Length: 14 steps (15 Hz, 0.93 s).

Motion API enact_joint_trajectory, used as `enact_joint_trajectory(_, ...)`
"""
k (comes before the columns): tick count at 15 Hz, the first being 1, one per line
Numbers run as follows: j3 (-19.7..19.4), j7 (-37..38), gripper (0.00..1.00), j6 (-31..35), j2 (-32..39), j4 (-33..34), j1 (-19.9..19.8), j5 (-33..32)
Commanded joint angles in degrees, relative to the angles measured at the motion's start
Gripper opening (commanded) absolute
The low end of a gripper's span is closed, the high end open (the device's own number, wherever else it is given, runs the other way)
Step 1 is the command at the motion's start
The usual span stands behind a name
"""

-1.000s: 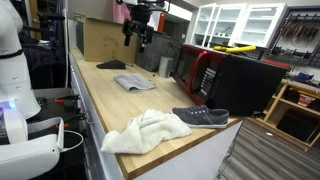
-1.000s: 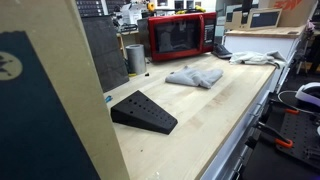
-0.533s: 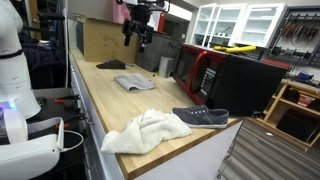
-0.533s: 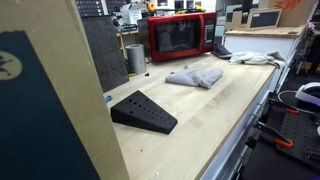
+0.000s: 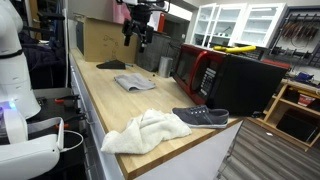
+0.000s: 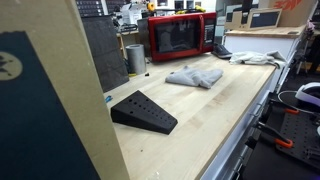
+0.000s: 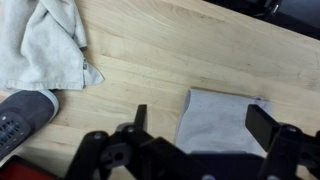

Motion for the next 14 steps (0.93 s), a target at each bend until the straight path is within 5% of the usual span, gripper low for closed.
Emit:
enact_joint_trajectory(1, 1.6, -1.1, 1.00, 0.2, 0.5, 0.6, -1.3, 0.8)
enact_joint_trajectory(13, 11.1, 1.2, 1.00, 3.3, 16.8, 16.9, 0.0, -6.5)
enact_joint_trajectory(14, 10.8, 0.2, 1.00, 4.2, 13.3, 12.4, -0.4, -5.1)
